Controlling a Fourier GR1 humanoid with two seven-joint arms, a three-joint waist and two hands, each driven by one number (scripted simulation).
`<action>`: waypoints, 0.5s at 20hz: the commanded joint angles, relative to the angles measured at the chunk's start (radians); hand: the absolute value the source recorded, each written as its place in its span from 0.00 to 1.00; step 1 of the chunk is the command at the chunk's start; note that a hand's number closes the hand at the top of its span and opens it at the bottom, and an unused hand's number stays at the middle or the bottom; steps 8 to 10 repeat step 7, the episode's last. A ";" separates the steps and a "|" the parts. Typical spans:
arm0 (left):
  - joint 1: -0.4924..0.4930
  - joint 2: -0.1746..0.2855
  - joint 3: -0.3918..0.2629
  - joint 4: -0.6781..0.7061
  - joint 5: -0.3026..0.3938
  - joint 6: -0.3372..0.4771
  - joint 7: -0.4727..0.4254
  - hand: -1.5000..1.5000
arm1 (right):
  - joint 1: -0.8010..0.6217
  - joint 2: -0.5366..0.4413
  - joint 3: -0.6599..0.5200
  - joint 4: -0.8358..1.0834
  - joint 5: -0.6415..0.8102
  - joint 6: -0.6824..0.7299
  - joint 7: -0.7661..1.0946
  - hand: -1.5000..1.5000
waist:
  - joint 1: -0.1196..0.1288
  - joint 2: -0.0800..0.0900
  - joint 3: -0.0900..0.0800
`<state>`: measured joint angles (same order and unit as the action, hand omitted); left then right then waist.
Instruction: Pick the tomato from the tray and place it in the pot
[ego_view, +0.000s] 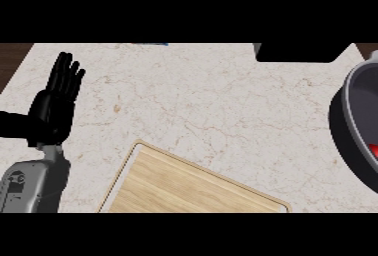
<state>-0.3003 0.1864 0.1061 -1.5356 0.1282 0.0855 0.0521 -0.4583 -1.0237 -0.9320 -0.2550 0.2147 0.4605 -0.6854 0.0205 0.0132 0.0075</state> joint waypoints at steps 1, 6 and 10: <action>-0.008 -0.013 -0.007 0.016 -0.031 0.029 -0.023 0.50 | 0.062 -0.037 -0.024 0.042 -0.025 0.100 -0.077 0.00 | -0.009 0.002 0.002; 0.005 -0.023 -0.009 0.003 -0.018 0.025 -0.012 0.50 | 0.093 -0.053 -0.028 0.034 -0.037 0.105 -0.100 0.00 | -0.008 0.002 0.005; 0.037 -0.004 -0.003 -0.035 0.002 0.001 0.015 0.50 | 0.094 -0.075 -0.024 0.036 -0.033 0.108 -0.076 0.00 | 0.008 -0.002 0.005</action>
